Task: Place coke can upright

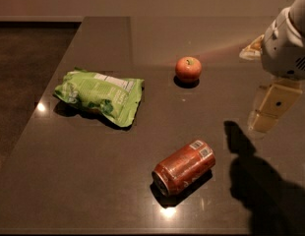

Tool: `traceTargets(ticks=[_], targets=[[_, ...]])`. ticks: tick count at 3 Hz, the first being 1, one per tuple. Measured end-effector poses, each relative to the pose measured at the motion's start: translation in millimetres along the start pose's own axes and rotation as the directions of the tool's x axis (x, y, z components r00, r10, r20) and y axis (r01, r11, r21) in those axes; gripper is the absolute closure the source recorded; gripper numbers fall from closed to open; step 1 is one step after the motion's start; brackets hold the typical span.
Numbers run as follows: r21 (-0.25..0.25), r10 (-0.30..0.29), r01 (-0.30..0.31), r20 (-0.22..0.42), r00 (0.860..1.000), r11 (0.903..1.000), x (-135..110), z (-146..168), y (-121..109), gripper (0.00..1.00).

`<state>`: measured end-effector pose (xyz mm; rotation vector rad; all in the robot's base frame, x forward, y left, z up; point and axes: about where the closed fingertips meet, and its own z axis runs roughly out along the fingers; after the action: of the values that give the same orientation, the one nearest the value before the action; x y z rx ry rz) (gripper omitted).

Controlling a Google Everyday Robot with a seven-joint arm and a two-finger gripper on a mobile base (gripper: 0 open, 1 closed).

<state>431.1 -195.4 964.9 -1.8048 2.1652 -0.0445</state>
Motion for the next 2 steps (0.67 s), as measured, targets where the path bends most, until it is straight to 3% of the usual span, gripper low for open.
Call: traceTargets(ticks=[1,2], targets=[[-0.062,-0.094,0.097,0.052,0.994,0.9934,-20,21,25,0.00],[-0.124,-0.216,0.230,0.119,0.969,0.9653,-48,40,56,0.00]])
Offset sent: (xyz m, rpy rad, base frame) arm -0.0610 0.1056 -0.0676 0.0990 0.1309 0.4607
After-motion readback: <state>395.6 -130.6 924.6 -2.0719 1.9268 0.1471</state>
